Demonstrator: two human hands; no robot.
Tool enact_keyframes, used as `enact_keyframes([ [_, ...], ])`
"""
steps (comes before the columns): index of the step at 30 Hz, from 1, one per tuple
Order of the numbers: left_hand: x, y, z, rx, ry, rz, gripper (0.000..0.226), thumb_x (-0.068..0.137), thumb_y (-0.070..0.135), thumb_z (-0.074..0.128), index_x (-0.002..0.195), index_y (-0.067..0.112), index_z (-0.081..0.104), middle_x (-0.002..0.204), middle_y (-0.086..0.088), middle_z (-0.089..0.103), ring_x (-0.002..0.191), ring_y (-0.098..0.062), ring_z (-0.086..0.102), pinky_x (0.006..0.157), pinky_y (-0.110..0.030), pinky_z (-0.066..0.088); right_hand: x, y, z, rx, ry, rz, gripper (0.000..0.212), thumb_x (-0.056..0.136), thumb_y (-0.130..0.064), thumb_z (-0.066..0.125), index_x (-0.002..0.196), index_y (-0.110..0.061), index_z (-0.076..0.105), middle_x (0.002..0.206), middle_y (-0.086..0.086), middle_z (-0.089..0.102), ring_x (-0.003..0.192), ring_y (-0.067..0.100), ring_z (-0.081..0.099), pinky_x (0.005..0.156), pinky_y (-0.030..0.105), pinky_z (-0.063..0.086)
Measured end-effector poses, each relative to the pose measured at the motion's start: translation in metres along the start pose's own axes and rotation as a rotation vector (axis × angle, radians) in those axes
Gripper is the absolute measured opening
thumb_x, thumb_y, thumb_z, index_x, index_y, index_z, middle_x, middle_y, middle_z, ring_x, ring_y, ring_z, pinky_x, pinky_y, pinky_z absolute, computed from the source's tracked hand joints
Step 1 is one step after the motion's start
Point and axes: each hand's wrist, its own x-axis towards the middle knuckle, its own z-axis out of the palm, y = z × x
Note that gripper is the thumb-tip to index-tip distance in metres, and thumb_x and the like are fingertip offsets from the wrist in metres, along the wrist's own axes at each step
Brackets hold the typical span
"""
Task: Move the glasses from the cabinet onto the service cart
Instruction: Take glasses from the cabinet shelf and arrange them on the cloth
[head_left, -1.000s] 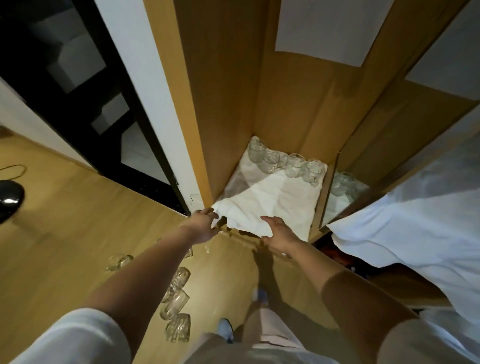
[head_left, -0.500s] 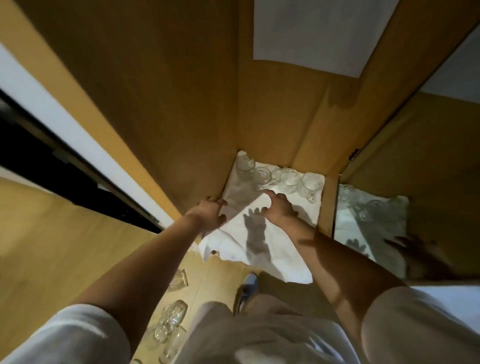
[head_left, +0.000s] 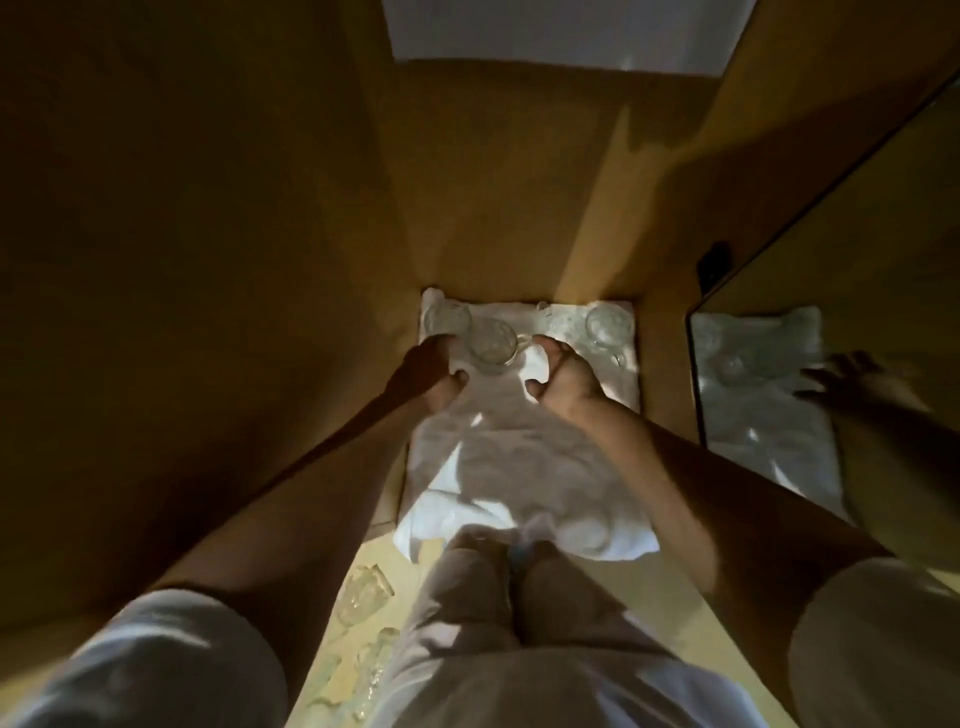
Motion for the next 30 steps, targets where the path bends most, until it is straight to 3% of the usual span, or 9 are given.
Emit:
enact_keyframes([
  [5,0.064,-0.017,0.035,-0.129,0.107,-0.005,0.050,0.089,0.013,0.059,0.136,0.008,0.044,0.142,-0.010,0.045,0.132,-0.023,0.041,0.107,-0.025,0.029,0.052,0.022,0.049,0.048,-0.009,-0.028,0.065,0.086,-0.022,0.064,0.145,-0.015,0.035,0.146,0.009,0.042,0.132,0.027,0.041,0.105,0.028,0.032],
  [10,0.109,-0.047,0.090,-0.245,0.222,-0.151,0.053,0.090,0.010,0.056,0.140,0.010,0.039,0.144,-0.006,0.044,0.134,-0.020,0.038,0.108,-0.023,0.026,0.103,0.041,0.102,0.079,-0.016,-0.133,0.066,0.088,-0.023,0.064,0.145,-0.012,0.033,0.148,0.006,0.039,0.135,0.020,0.037,0.106,0.025,0.029],
  [14,0.156,-0.075,0.121,-0.145,0.262,-0.062,0.056,0.090,0.007,0.057,0.142,0.008,0.036,0.146,-0.009,0.041,0.137,-0.022,0.034,0.112,-0.024,0.021,0.152,0.054,0.138,0.151,0.027,-0.134,0.064,0.086,-0.026,0.067,0.142,-0.013,0.039,0.145,0.005,0.043,0.133,0.018,0.041,0.106,0.021,0.028],
  [18,0.186,-0.101,0.142,-0.103,0.219,0.030,0.053,0.088,0.007,0.060,0.137,0.005,0.042,0.139,-0.011,0.048,0.131,-0.024,0.042,0.109,-0.025,0.028,0.173,0.070,0.164,-0.009,-0.021,-0.152,0.059,0.089,-0.035,0.061,0.143,-0.019,0.040,0.145,0.003,0.041,0.139,0.018,0.028,0.108,0.030,0.031],
  [22,0.205,-0.110,0.152,-0.066,0.164,0.019,0.045,0.088,0.013,0.062,0.131,0.009,0.049,0.129,-0.007,0.056,0.125,-0.023,0.047,0.098,-0.017,0.031,0.186,0.071,0.169,-0.244,-0.036,-0.227,0.045,0.093,-0.038,0.055,0.132,-0.016,0.053,0.135,0.004,0.051,0.136,0.025,0.031,0.101,0.040,0.038],
  [27,0.224,-0.114,0.154,0.162,0.065,0.072,0.040,0.095,0.025,0.052,0.133,0.013,0.047,0.122,-0.015,0.061,0.114,-0.035,0.055,0.092,-0.041,0.044,0.193,0.063,0.171,-0.330,-0.044,-0.174,0.035,0.098,-0.037,0.044,0.124,-0.019,0.060,0.125,0.002,0.058,0.131,0.026,0.033,0.094,0.038,0.037],
  [30,0.220,-0.113,0.154,0.293,0.054,0.077,0.034,0.098,0.026,0.047,0.129,0.012,0.052,0.116,-0.019,0.063,0.109,-0.039,0.057,0.086,-0.044,0.046,0.188,0.064,0.171,-0.344,-0.053,-0.182,0.035,0.099,-0.033,0.041,0.124,-0.018,0.061,0.121,0.004,0.061,0.128,0.027,0.036,0.094,0.037,0.036],
])
